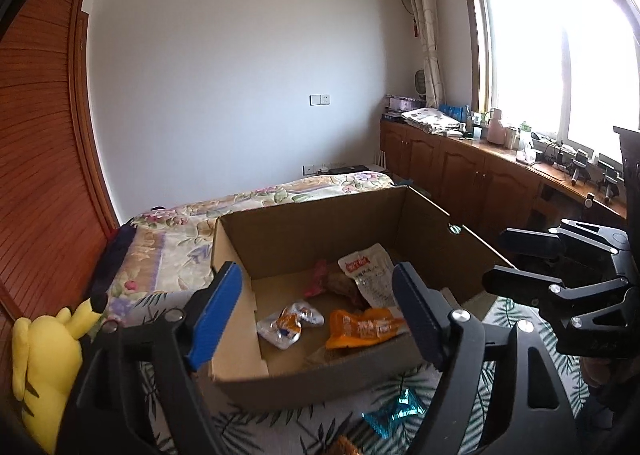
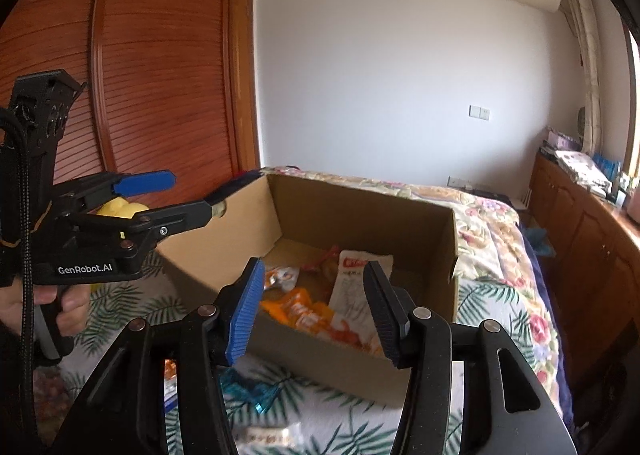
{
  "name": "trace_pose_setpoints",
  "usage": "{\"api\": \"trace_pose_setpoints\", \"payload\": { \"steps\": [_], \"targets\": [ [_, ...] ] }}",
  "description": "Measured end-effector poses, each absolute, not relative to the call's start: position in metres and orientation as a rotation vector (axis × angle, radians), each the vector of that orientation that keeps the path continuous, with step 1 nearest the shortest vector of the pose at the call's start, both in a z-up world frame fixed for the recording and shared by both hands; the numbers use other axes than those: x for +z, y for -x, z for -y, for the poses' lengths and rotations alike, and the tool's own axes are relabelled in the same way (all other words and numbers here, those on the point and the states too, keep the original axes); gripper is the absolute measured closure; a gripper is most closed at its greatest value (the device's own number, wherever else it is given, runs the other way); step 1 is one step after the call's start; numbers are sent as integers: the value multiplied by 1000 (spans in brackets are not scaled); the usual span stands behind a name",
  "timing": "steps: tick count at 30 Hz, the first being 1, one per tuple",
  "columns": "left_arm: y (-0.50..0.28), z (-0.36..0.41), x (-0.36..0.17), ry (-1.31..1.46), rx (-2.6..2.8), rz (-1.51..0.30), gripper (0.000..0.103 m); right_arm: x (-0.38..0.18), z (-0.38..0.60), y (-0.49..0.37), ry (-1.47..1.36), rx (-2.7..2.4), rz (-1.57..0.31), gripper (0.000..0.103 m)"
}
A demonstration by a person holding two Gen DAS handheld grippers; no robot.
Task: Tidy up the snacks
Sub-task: 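Move the left tool to the white blue-striped pouch while the right tool reaches the white nougat bar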
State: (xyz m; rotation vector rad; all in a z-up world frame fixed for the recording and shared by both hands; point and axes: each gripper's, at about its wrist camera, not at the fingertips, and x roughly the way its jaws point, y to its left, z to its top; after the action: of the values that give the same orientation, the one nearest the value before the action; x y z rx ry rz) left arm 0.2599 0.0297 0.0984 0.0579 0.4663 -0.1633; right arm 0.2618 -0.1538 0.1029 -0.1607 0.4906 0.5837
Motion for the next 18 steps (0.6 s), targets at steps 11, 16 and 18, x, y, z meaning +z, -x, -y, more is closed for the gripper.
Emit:
{"api": "trace_pose_setpoints", "payload": {
  "steps": [11, 16, 18],
  "targets": [
    [-225, -44, 77, -28, -111, -507, 24, 78, 161, -233, 143, 575, -542, 48],
    [-216, -55, 52, -5, -94, -558, 24, 61, 163, -226, 126, 576, -587, 46],
    [-213, -59, 40, 12, -93, -583, 24, 52, 163, -224, 119, 579, -614, 46]
  ]
}}
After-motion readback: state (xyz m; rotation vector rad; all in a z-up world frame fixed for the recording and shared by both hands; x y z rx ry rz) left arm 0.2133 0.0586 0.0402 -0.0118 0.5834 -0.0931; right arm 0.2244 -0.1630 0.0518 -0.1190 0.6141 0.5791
